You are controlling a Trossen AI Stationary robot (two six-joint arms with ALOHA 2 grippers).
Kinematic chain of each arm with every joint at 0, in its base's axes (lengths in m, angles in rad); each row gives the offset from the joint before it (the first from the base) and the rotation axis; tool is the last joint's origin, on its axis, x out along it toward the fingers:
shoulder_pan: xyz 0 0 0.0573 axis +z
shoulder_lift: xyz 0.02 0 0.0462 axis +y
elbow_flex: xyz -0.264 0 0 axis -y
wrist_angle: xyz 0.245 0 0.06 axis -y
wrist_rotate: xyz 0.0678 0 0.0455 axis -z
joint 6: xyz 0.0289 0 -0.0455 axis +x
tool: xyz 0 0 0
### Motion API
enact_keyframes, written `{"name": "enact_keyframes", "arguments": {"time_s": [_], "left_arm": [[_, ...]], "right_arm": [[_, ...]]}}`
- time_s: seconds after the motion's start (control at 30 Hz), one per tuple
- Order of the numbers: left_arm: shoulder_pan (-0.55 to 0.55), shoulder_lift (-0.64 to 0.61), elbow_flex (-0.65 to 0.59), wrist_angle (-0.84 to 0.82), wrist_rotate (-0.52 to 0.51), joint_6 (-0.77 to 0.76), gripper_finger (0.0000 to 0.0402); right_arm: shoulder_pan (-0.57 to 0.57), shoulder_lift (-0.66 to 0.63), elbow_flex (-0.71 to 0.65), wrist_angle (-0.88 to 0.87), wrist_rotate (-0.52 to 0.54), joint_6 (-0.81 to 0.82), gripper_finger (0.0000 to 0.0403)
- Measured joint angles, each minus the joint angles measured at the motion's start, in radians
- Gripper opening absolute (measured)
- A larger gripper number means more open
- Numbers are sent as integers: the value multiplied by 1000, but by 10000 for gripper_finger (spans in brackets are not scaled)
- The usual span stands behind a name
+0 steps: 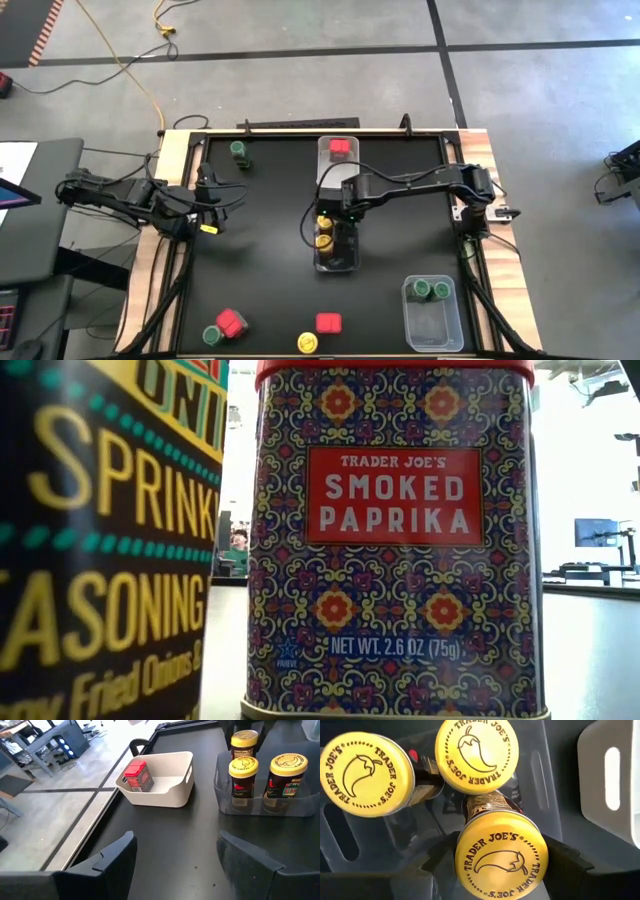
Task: Sort spices by type
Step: Put the top yellow seasoning bottle into the black bin
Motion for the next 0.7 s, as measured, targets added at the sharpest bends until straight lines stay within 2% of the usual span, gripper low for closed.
{"name": "enact_keyframes", "arguments": {"time_s": [0.4,0.7], "left_arm": [[0,0,0,-1,0,7,261],[0,0,0,-1,0,11,261]], "right_arm": [[0,63,1,-9,-13,6,253],[-1,60,0,-6,7,8,253]]}}
